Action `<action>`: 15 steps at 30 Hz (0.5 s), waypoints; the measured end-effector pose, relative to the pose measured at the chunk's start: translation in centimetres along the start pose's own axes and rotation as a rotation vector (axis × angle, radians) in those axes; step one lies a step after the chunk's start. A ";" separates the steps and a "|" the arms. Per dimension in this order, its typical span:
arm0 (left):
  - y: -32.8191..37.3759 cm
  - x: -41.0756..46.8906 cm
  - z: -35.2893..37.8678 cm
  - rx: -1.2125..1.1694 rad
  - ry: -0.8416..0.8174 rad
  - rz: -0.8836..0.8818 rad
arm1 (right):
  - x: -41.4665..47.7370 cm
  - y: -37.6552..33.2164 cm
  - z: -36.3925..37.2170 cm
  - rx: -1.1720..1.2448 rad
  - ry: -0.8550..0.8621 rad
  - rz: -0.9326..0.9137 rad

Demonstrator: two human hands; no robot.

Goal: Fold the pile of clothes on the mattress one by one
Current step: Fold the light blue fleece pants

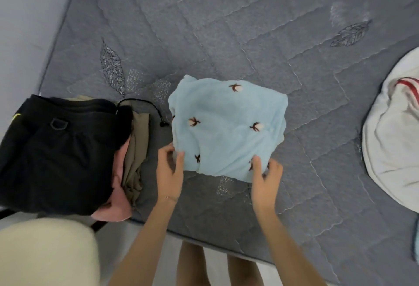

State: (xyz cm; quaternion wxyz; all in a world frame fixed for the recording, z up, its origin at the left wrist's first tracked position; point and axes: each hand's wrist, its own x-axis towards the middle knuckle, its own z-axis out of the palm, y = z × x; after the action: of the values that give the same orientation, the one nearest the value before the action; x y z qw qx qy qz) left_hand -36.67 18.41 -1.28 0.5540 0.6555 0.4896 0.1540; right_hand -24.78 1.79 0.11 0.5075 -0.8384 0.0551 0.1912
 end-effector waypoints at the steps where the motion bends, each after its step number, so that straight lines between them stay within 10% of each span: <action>1: -0.2 -0.5 0.0 -0.008 0.002 0.017 | -0.4 0.1 0.2 0.004 -0.011 -0.005; 11: 1.7 -0.8 -0.4 -0.045 0.203 0.109 | 0.2 -0.2 -1.4 0.128 0.175 0.009; 15: 0.4 -0.6 0.4 -0.024 0.127 -0.141 | 1.2 0.2 -0.8 0.133 0.102 0.179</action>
State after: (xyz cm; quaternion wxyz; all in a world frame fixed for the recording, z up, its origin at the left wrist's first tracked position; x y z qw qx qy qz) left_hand -36.44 17.68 -0.82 0.5391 0.6018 0.5667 0.1614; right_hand -23.50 1.10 -0.18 0.5395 -0.8032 0.1681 0.1885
